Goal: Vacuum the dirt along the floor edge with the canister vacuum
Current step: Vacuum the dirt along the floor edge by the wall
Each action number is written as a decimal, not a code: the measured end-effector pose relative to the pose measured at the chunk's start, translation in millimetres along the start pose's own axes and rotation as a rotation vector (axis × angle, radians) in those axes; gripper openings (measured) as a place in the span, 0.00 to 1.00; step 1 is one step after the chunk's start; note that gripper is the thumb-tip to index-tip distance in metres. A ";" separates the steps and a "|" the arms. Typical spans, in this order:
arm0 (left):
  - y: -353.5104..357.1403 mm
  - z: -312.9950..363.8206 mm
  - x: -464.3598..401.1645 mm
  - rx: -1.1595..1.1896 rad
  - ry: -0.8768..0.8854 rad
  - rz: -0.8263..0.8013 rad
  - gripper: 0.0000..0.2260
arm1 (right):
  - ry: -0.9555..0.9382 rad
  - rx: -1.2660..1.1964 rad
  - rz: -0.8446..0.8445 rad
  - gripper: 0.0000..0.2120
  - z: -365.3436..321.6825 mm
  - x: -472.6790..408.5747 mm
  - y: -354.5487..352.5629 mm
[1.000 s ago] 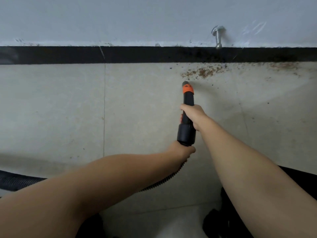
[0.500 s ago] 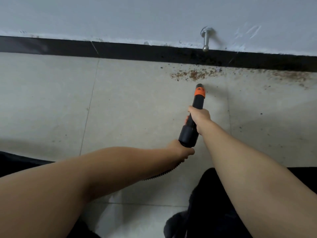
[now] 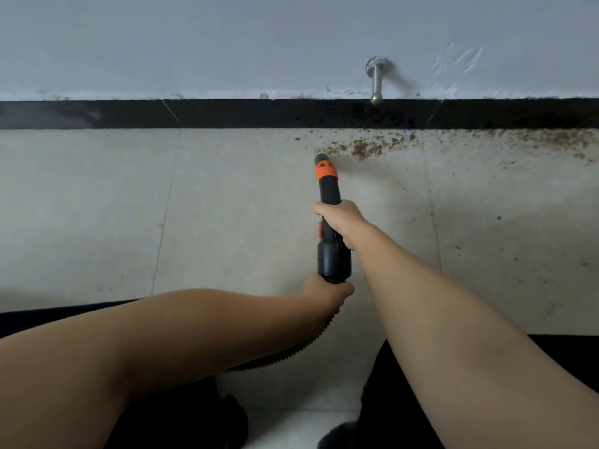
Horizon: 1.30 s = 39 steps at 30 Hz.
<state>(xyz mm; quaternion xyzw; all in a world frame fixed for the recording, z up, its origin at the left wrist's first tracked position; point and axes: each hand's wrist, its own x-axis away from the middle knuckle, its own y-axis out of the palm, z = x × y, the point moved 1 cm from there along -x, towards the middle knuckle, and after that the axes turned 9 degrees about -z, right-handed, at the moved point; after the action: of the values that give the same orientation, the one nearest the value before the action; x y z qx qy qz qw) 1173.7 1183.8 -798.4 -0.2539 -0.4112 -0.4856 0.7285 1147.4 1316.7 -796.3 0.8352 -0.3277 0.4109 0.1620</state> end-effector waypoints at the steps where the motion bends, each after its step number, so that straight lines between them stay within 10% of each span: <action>1: -2.7 -0.7 -1.8 -0.005 0.001 -0.006 0.07 | -0.001 -0.003 0.013 0.05 0.3 -1.0 1.4; 10: 7.1 17.8 -15.3 -0.201 0.022 -0.155 0.09 | 0.005 -0.196 0.263 0.05 9.1 2.6 -40.7; 27: -26.1 12.2 -23.8 0.036 0.042 -0.011 0.07 | -0.021 0.002 0.053 0.04 -21.5 -19.1 17.1; 39: 9.3 40.4 -35.4 -0.086 0.023 -0.140 0.13 | 0.012 -0.169 0.222 0.05 -18.1 -16.2 -50.9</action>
<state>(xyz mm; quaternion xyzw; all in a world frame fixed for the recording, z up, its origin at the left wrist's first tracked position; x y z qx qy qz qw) 1161.3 1236.3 -806.5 -0.2499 -0.3981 -0.5553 0.6861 1164.3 1370.5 -798.2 0.7747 -0.4504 0.4023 0.1873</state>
